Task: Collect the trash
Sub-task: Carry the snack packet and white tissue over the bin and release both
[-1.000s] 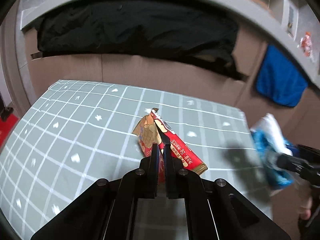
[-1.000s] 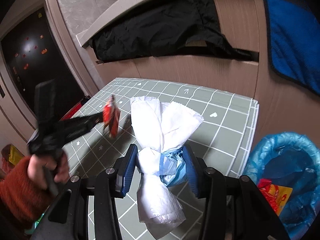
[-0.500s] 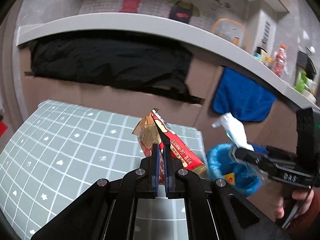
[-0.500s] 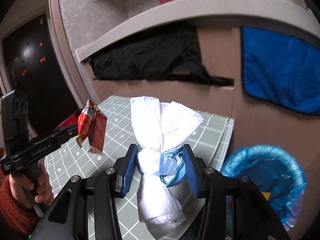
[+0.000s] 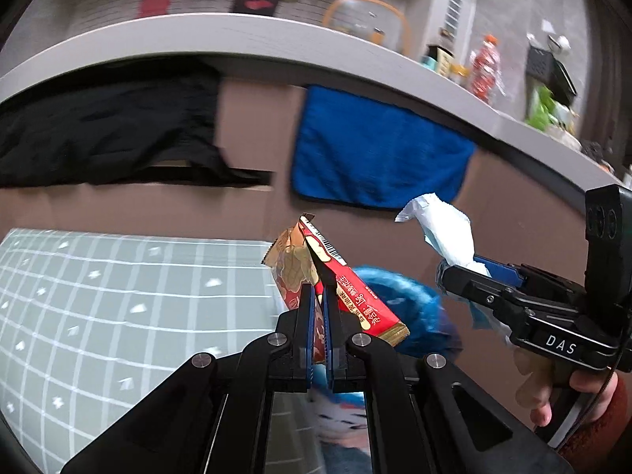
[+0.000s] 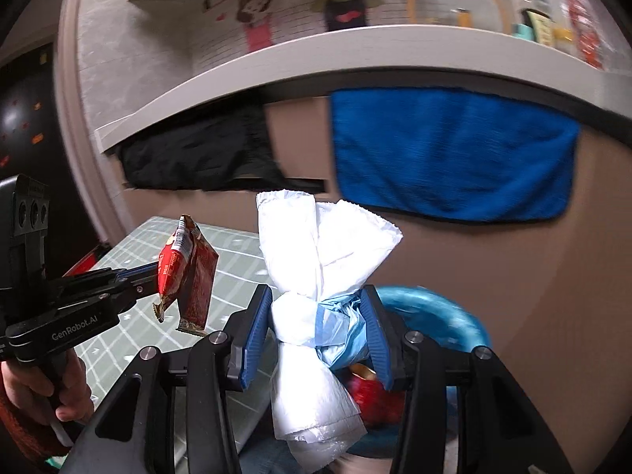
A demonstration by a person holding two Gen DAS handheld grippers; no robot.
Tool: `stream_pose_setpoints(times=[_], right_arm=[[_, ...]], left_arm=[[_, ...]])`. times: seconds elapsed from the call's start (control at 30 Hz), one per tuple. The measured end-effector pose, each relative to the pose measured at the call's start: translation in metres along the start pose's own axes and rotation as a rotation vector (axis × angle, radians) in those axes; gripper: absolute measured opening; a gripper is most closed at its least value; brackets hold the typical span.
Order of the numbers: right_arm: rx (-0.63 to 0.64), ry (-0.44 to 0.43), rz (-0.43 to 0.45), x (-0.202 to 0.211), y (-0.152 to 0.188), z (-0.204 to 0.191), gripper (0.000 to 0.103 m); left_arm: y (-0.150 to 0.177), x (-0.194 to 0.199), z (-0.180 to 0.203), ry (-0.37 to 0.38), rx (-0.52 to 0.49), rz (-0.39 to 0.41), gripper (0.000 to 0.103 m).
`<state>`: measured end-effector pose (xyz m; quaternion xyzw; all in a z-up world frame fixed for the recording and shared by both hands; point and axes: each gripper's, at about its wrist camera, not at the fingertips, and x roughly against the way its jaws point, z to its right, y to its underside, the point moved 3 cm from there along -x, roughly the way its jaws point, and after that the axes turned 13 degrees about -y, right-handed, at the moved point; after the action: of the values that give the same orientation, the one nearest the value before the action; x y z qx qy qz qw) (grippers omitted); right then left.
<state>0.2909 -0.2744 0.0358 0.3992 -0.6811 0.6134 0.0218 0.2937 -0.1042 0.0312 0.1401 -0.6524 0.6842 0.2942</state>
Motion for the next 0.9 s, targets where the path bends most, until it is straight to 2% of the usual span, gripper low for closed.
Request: stream_pose_setpoints(times=[0.27,0.4,0.57,0.7,0.9], right_arm=[[-0.091,0.056,-0.016,0.015,0.017,0.054,0.043],[-0.097,0.065,-0.044,0.009,0.024,0.066,0.043],[-0.126,0.075,-0.080,-0.007,0.033,0.085,0.043],[-0.153,0.072,-0.105,-0.022,0.038,0.099,0.043],[-0.186,0.073,-0.130,-0.039,0.044,0.116,0.043]], left_arm=[[0.005,-0.033,0.044,0.052,-0.032,-0.054,0.004],[0.010,-0.053,0.054,0.046,-0.041,-0.091,0.004],[0.016,-0.076,0.059,0.035,-0.043,-0.123,0.004],[0.021,-0.102,0.056,0.015,-0.026,-0.187,0.004],[0.030,-0.120,0.059,0.029,-0.034,-0.195,0.004]])
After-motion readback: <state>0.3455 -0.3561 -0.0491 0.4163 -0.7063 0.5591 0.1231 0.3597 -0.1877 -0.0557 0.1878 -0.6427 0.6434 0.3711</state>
